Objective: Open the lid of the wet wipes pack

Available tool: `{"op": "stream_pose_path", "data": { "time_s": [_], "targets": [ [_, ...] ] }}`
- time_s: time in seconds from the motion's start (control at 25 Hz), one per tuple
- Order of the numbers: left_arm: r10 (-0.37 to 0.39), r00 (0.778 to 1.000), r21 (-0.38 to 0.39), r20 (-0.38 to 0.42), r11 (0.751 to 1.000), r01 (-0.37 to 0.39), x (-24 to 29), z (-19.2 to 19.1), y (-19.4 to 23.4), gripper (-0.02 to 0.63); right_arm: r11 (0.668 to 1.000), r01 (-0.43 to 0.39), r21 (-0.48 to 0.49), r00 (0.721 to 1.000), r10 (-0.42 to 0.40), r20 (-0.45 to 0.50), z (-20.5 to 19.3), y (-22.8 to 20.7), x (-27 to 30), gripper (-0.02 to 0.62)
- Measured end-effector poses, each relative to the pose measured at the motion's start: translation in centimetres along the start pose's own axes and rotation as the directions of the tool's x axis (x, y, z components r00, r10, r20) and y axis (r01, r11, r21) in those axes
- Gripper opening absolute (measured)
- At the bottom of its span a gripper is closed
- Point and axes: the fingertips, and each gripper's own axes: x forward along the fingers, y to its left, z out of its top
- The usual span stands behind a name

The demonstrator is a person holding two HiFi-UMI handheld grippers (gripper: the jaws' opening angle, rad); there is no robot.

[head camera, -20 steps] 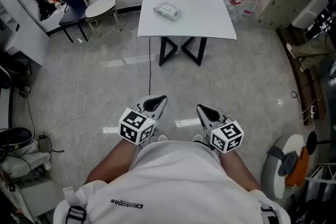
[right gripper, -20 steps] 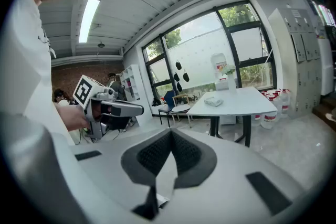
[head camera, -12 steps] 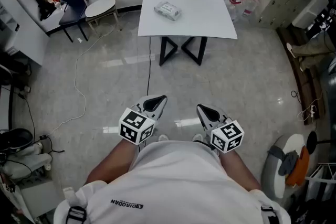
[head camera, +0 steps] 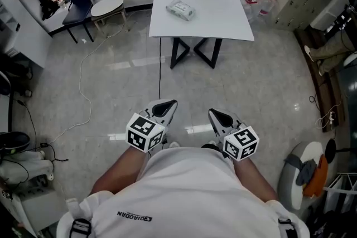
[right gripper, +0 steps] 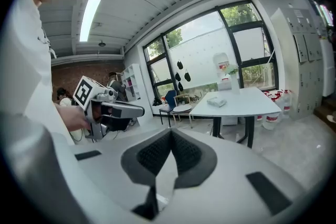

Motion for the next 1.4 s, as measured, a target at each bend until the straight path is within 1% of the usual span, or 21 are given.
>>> {"op": "stream_pose_path", "data": {
  "time_s": [0.2, 0.52, 0.72, 0.88, 1.0, 1.2, 1.32, 1.4],
  "targets": [
    [0.004, 1.0, -0.013, 0.011, 1.0, -0.004, -0.7, -0.1, 1.0, -0.002, 1.0, 0.028, 0.008, 1.0, -0.027, -0.009, 0.1, 0.0, 0.8, 0.006],
    [0.006, 1.0, -0.037, -0.008, 0.999, -0.006, -0.2, -1.0, 2.2, -0.002, 1.0, 0.018, 0.014, 1.0, -0.018, -0.025, -0.2, -0.1, 2.2, 0.006],
    [0.01, 1.0, -0.044, -0.021, 0.999, -0.011, 1.6, -0.9, 3.1, -0.002, 0.999, 0.02, 0.033, 0.999, -0.019, -0.029, -0.1, -2.1, 3.4, 0.006],
    [0.018, 0.999, -0.043, -0.039, 0.999, -0.02, 3.5, -0.4, 4.5, -0.002, 0.999, 0.011, 0.043, 1.0, -0.01, -0.025, 1.0, -4.4, 5.4, 0.006],
    [0.029, 0.999, -0.039, -0.037, 0.999, -0.03, 5.4, 1.0, 6.0, -0.002, 0.999, -0.005, 0.036, 1.0, 0.005, -0.015, 2.7, -6.4, 7.3, 0.006],
    [0.059, 0.998, -0.029, 0.001, 0.998, -0.059, 9.0, 5.2, 9.0, -0.002, 1.0, -0.03, 0.006, 0.999, 0.03, 0.011, 6.6, -10.5, 10.0, 0.006],
    [0.079, 0.997, -0.031, 0.017, 0.996, -0.079, 10.8, 7.5, 10.6, -0.002, 0.999, -0.047, -0.004, 0.999, 0.047, 0.01, 8.4, -12.8, 11.4, 0.006],
    [0.094, 0.995, -0.03, 0.016, 0.995, -0.094, 12.1, 8.3, 11.5, -0.002, 0.998, -0.062, -0.009, 0.998, 0.062, 0.005, 9.1, -14.3, 12.1, 0.006]
  ]
}}
